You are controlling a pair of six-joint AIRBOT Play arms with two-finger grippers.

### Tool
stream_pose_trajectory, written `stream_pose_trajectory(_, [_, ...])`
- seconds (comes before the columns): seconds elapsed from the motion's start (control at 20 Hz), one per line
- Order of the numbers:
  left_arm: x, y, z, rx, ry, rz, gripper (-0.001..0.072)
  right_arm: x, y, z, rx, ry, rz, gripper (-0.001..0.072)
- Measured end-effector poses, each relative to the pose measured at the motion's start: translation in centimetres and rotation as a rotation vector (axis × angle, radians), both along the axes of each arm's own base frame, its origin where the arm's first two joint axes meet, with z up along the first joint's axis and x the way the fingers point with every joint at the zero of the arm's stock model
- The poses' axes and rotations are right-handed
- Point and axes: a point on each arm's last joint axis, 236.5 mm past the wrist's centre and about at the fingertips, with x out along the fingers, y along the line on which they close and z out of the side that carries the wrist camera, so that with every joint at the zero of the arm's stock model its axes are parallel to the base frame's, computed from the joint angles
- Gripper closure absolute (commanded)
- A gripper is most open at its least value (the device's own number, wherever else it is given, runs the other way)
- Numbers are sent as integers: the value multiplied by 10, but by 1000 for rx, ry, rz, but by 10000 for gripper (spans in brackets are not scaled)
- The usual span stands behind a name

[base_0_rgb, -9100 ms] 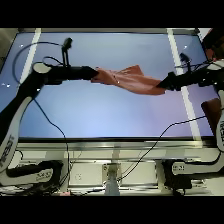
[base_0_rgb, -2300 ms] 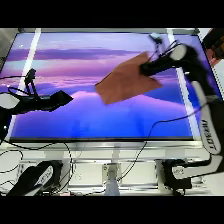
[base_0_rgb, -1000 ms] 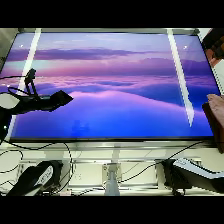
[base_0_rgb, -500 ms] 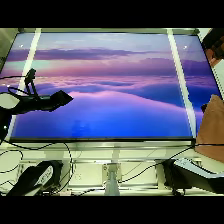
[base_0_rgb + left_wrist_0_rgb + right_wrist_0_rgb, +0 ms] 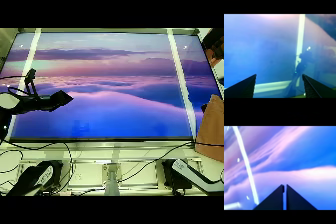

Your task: Fold the clothes and pants, and hang the long-sleeved shirts on hangers.

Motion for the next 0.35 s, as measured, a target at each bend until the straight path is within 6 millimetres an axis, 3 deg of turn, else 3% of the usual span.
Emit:
stream_pose_trajectory(0.15, [0, 0, 0, 0, 1, 0, 67, 8, 75, -9, -136, 21, 241, 704])
stream_pose_trajectory(0.25, [0, 0, 0, 0, 1, 0, 66, 4, 101, -22, -273, 57, 348, 704])
stream_pose_trajectory(0.35, [0, 0, 0, 0, 1, 0, 67, 2, 115, -31, -400, 81, 417, 704])
